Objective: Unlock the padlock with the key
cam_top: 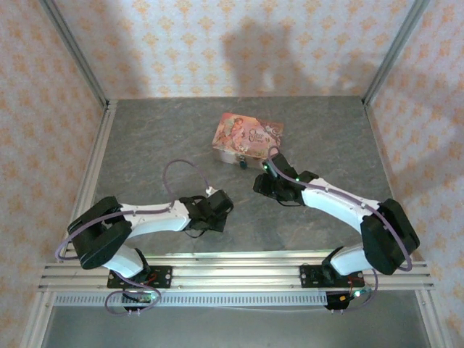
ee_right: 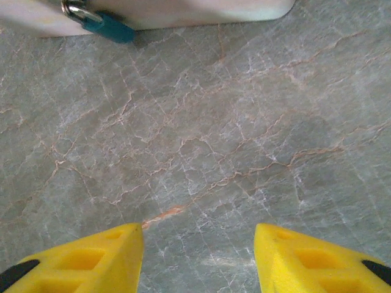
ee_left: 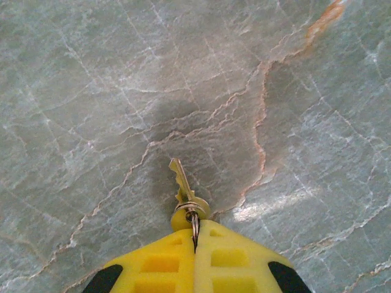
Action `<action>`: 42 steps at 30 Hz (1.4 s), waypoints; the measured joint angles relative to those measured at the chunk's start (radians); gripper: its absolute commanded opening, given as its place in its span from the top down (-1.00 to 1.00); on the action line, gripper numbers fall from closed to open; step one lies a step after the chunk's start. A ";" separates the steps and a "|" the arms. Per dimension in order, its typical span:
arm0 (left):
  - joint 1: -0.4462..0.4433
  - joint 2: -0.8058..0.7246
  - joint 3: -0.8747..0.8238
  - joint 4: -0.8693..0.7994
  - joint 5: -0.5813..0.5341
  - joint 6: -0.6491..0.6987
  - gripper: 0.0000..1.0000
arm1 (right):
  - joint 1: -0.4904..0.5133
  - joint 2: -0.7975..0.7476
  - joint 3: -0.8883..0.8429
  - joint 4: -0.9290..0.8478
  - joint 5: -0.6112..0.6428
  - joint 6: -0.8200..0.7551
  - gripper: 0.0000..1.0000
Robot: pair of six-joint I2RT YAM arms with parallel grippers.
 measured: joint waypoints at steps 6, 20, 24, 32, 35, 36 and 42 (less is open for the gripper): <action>0.000 -0.053 -0.058 0.043 0.000 0.058 1.00 | 0.000 -0.001 -0.085 0.090 -0.053 0.050 0.06; 0.000 -0.123 -0.105 0.095 0.006 0.202 1.00 | 0.000 -0.003 -0.149 0.241 -0.163 0.112 0.09; 0.000 -0.140 -0.105 0.095 0.012 0.227 1.00 | -0.001 -0.007 -0.161 0.256 -0.176 0.115 0.10; 0.000 -0.229 -0.105 0.094 0.061 0.307 1.00 | -0.026 -0.023 -0.167 0.289 -0.229 0.127 0.15; 0.000 -0.298 -0.103 0.090 0.080 0.354 1.00 | -0.051 -0.045 -0.169 0.308 -0.269 0.140 0.16; 0.000 -0.323 -0.101 0.085 0.086 0.373 1.00 | -0.060 -0.053 -0.169 0.315 -0.283 0.144 0.16; 0.016 -0.420 -0.052 0.035 0.143 0.493 1.00 | -0.088 -0.113 -0.161 0.319 -0.392 0.141 0.16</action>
